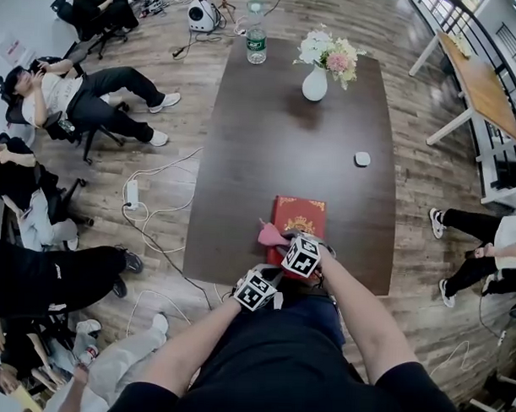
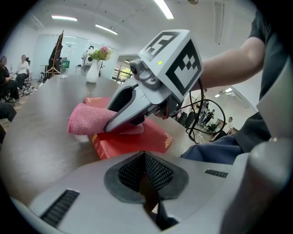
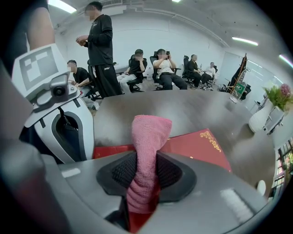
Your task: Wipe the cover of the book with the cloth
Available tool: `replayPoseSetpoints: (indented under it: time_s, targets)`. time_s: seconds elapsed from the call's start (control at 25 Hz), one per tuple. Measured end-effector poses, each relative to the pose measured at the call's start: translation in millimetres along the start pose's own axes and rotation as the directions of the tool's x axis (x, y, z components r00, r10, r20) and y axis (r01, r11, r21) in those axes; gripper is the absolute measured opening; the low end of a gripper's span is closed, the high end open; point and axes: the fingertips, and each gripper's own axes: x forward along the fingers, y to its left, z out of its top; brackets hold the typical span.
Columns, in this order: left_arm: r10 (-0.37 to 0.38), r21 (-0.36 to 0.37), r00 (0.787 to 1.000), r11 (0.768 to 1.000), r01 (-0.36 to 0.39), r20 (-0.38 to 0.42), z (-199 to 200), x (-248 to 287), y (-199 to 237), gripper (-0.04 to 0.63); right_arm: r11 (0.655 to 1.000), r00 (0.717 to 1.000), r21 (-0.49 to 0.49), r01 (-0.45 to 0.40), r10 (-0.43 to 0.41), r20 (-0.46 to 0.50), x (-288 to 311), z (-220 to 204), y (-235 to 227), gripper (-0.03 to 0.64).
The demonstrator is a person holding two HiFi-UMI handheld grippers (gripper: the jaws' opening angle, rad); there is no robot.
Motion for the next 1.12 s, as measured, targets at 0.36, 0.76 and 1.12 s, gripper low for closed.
replayPoseSetpoints:
  time_s: [0.36,0.76,1.12]
  targets:
    - [0.011,0.013,1.0,1.0,-0.011,-0.018,-0.6,4.8,4.6,-0.005,1.0,1.0,0.015,0.013,-0.013,-0.01,-3.7,-8.1,-2.7,0.121]
    - [0.005,0.036,0.998,0.999,-0.003,-0.061,-1.0,6.4,4.4,-0.005,0.999,0.999,0.037,0.024,-0.023,-0.023,-7.2,-15.4,-5.3,0.121]
    - [0.003,0.042,0.996,0.999,0.001,-0.088,-1.9,6.5,1.3,-0.005,0.998,0.999,0.047,0.034,-0.033,-0.037,-12.9,-24.0,-5.3,0.121]
